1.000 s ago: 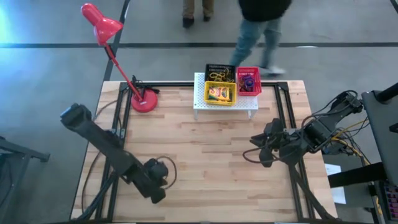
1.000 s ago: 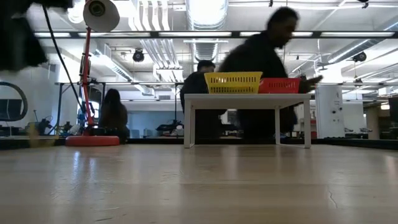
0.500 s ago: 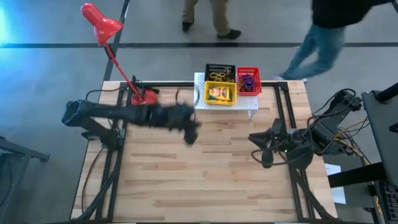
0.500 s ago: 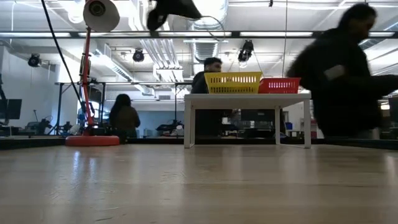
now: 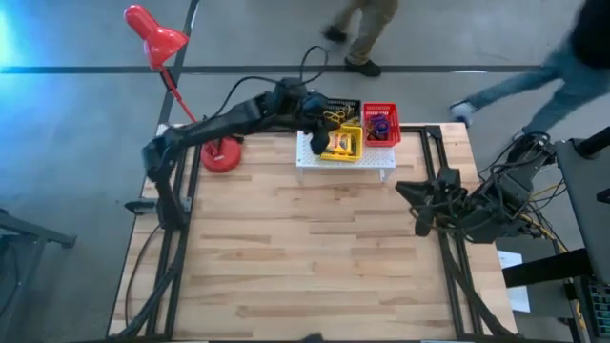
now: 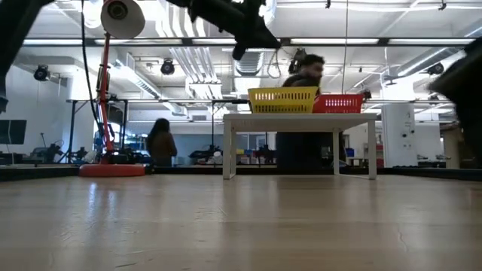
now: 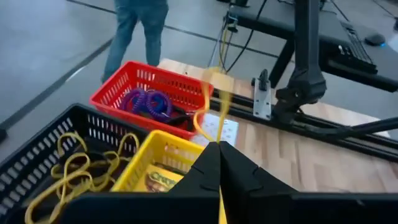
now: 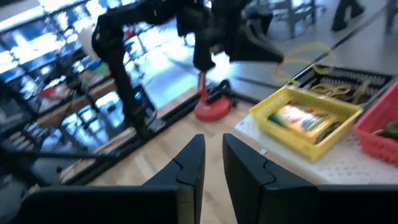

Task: Pick & Place Office Desk Supplies
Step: Put the yellow rubber band in the black bin on the shelf

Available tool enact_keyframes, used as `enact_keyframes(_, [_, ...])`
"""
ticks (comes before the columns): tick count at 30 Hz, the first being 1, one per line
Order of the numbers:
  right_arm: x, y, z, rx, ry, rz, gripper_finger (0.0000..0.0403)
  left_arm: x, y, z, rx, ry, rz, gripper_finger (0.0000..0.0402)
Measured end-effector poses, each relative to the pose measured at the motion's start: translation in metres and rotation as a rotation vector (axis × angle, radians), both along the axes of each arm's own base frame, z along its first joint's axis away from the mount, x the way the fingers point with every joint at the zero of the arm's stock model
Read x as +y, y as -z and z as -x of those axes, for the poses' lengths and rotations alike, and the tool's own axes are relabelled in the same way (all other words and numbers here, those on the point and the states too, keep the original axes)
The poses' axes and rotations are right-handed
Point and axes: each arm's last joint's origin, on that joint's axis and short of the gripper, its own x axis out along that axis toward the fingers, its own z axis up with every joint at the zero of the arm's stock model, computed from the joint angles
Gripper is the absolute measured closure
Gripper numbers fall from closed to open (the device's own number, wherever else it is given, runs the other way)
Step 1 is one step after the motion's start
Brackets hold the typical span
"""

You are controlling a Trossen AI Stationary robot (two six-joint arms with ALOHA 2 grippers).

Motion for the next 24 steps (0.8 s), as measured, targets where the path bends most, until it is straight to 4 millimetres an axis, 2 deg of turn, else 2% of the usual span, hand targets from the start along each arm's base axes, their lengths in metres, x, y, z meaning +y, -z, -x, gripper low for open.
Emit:
enact_keyframes(5, [-0.006, -0.003, 0.003, -0.047, 0.083, 0.027, 0.0349, 0.037, 0.007, -0.008, -0.027, -0.008, -0.011, 0.0401])
enact_keyframes(10, [-0.008, -0.003, 0.002, -0.078, 0.134, 0.012, 0.0349, 0.060, 0.018, -0.011, -0.056, -0.026, -0.034, 0.0401])
enact_keyframes(19, [-0.010, 0.000, -0.004, -0.087, 0.180, 0.004, 0.0349, 0.080, 0.047, -0.022, 0.005, -0.001, -0.250, 0.0397])
enact_keyframes(24, [-0.011, 0.000, -0.005, -0.101, 0.197, -0.012, 0.0349, 0.088, 0.053, -0.023, 0.032, -0.082, -0.302, 0.0394])
